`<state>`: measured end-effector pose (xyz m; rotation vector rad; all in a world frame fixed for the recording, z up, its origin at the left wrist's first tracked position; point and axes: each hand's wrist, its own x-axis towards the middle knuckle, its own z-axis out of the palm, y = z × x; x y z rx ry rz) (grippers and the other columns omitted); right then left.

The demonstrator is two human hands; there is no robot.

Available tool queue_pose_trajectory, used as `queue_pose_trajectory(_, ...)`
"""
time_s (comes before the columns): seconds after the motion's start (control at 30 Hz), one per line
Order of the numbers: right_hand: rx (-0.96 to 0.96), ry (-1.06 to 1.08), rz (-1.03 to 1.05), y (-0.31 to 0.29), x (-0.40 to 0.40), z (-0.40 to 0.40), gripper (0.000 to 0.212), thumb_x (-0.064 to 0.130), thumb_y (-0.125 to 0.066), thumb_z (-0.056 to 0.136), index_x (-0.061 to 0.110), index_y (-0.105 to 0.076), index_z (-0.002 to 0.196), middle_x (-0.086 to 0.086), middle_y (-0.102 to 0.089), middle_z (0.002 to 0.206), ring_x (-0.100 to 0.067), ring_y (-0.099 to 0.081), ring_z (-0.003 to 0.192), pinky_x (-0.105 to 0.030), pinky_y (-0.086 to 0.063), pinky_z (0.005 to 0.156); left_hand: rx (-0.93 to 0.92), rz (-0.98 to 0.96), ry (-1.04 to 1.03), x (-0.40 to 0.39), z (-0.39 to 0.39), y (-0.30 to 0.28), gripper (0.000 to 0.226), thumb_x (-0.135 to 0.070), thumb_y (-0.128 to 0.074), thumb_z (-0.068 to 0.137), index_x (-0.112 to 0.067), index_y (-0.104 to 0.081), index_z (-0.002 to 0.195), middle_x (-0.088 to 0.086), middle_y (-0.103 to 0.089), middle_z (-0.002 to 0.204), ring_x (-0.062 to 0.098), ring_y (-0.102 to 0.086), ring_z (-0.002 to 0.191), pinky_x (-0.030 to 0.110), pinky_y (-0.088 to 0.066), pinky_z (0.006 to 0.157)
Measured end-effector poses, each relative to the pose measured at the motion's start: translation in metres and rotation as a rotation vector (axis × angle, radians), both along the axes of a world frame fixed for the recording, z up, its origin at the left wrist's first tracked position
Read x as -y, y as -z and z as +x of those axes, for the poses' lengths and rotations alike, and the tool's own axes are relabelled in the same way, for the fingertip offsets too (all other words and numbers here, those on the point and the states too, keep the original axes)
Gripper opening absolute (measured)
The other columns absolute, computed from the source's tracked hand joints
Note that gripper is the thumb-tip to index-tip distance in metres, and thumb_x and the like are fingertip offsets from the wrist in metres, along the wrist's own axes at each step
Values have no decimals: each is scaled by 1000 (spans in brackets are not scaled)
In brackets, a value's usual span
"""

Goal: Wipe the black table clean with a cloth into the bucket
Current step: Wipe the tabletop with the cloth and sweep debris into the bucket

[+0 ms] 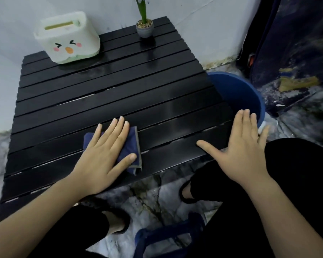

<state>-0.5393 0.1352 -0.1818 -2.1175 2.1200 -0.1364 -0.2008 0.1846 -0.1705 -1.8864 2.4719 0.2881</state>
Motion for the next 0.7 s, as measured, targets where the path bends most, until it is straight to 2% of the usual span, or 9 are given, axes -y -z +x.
queue_pose_trajectory(0.17,32,-2,-3,-1,0,1,134,99,-17,70,-1,-4,158,-19,-11,168,-33,-4,156,-59,-1,124,7,-52,191,39,-54,8,77,-62,-12,102,-12,2,160,3,5,169,17,9,156,49,-4,126)
queue_pose_trajectory(0.33,55,-13,-27,3,2,-1,132,98,-17,72,-1,-6,158,-18,-14,167,-32,-6,156,-58,-4,125,-32,-59,382,98,-114,10,74,-59,-12,103,-14,1,160,1,4,169,16,9,156,47,1,126)
queue_pose_trajectory(0.53,66,-38,-33,5,2,-4,126,94,-14,77,-2,-9,158,-19,-15,167,-33,-7,156,-57,-5,125,-63,-87,513,160,-166,14,71,-55,-17,104,-15,-3,160,1,-3,169,17,1,156,46,3,126)
queue_pose_trajectory(0.63,55,-42,-28,6,2,-4,123,93,-9,79,-2,-11,158,-19,-16,167,-32,-7,157,-57,-6,125,-80,-105,529,182,-186,16,68,-54,-22,104,-17,-16,160,1,-14,168,18,-7,156,45,1,126)
queue_pose_trajectory(0.7,55,-42,-29,6,2,-4,122,91,-7,81,-3,-13,158,-20,-17,166,-33,-8,156,-57,-6,125,-130,-120,549,196,-197,14,59,-53,-28,103,-19,-40,149,1,-40,157,22,-27,151,42,-9,123)
